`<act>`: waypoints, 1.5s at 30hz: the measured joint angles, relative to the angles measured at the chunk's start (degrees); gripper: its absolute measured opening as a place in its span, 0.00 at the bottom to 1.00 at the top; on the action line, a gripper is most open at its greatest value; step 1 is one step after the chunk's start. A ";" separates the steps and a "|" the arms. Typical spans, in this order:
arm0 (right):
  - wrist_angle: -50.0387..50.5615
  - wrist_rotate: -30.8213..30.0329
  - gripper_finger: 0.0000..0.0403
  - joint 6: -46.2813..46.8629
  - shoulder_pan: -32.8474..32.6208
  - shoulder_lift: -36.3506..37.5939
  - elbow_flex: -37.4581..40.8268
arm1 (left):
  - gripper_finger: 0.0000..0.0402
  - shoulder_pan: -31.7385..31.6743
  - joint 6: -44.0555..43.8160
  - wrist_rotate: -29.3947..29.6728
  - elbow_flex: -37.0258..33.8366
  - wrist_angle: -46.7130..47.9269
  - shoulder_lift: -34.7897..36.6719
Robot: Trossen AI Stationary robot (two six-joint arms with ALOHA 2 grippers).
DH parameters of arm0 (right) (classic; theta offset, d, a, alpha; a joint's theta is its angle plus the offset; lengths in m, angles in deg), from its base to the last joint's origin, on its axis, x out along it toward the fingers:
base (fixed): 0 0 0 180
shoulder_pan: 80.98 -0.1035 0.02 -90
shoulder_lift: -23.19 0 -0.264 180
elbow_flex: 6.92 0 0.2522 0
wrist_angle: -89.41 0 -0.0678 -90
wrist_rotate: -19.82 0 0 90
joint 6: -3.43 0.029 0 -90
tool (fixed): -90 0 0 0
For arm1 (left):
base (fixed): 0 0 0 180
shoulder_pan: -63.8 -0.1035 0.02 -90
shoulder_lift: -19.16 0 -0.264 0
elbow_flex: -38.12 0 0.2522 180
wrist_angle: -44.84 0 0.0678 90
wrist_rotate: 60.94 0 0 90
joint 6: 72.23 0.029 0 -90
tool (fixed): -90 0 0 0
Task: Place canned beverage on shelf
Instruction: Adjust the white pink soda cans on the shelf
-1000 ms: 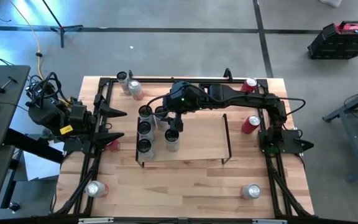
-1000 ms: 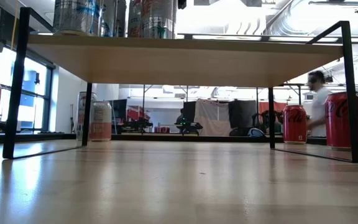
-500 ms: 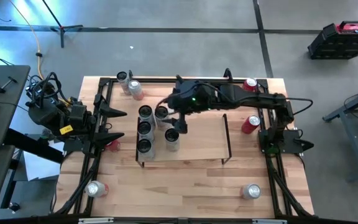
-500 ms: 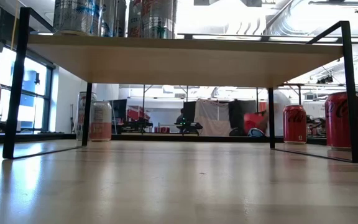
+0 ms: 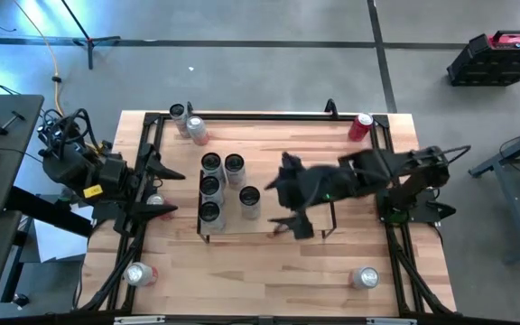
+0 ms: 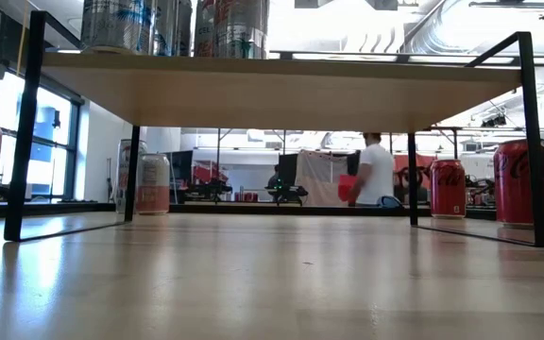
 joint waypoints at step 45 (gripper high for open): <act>5.04 -18.18 0.84 12.39 -4.22 -14.47 0.02 | 0.72 10.11 0.93 -1.08 -0.04 0.06 -4.17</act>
